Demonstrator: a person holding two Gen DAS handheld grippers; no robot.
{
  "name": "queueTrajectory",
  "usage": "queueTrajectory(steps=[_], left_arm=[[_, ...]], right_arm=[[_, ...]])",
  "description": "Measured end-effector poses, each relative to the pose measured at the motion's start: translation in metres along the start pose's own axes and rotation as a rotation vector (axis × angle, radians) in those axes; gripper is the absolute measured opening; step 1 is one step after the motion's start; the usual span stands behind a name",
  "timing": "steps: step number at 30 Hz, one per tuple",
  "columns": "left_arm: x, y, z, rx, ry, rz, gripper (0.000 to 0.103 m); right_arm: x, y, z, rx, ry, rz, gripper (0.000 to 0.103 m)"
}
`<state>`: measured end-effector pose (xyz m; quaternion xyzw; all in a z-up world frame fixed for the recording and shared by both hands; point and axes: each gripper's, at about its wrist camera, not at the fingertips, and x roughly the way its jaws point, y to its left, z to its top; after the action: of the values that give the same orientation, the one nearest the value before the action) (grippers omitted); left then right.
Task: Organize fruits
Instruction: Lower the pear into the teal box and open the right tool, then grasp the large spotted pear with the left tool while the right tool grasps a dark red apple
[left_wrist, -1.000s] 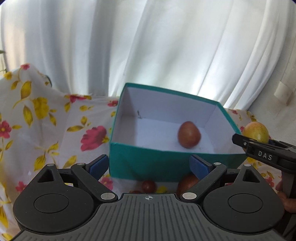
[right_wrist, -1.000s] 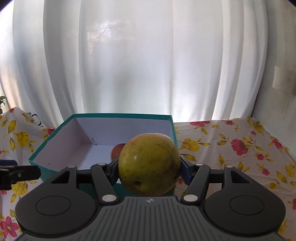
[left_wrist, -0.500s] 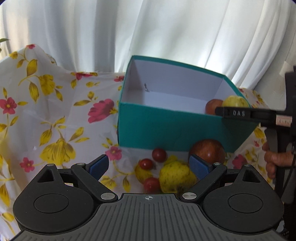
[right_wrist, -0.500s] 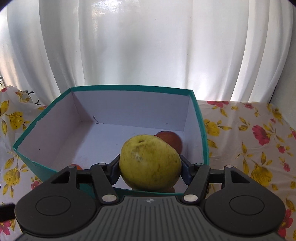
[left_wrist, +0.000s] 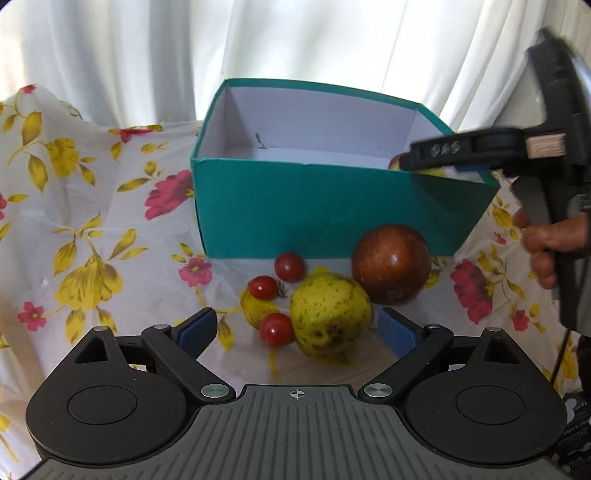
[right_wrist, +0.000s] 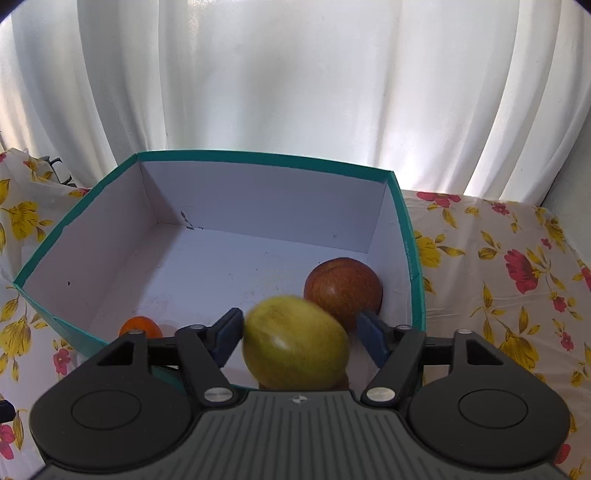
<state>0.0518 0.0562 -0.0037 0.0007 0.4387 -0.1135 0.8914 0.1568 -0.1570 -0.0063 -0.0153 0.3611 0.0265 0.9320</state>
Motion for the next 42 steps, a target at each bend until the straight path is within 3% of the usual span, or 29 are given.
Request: queueTrajectory(steps=[2,5,7,9,14,20,25,36,42], left_arm=[[0.000,-0.001,-0.001,0.003,-0.001,0.002,0.097],[0.002,-0.002,-0.001,0.005,0.001,0.013,0.097],[0.003,-0.005,-0.001,0.010,0.005,0.027,0.097],[0.003,-0.008,-0.002,0.018,-0.001,0.036,0.097],[0.006,-0.020,-0.003,0.069,-0.038,0.017,0.097],[0.015,-0.035,-0.006,0.140,-0.071,0.006,0.097],[0.034,-0.041,-0.005,0.192,-0.032,0.025,0.091],[0.052,-0.039,-0.003,0.199,0.003,-0.006,0.090],[0.064,-0.038,-0.002,0.213,0.026,-0.009,0.078]], right_arm=[[-0.019,0.001,-0.001,-0.006,-0.066,0.004,0.079],[-0.065,0.003,-0.012,0.030,-0.222,0.021,0.102],[-0.095,0.003,-0.028,0.071,-0.326,0.042,0.103],[-0.116,0.002,-0.044,0.092,-0.369,0.070,0.103],[-0.139,-0.011,-0.071,0.099,-0.391,0.076,0.103],[-0.140,-0.025,-0.085,0.158,-0.348,0.048,0.103],[-0.140,-0.029,-0.093,0.166,-0.327,0.017,0.103],[-0.135,-0.027,-0.094,0.185,-0.285,-0.013,0.103],[-0.131,-0.026,-0.094,0.195,-0.261,-0.027,0.103]])
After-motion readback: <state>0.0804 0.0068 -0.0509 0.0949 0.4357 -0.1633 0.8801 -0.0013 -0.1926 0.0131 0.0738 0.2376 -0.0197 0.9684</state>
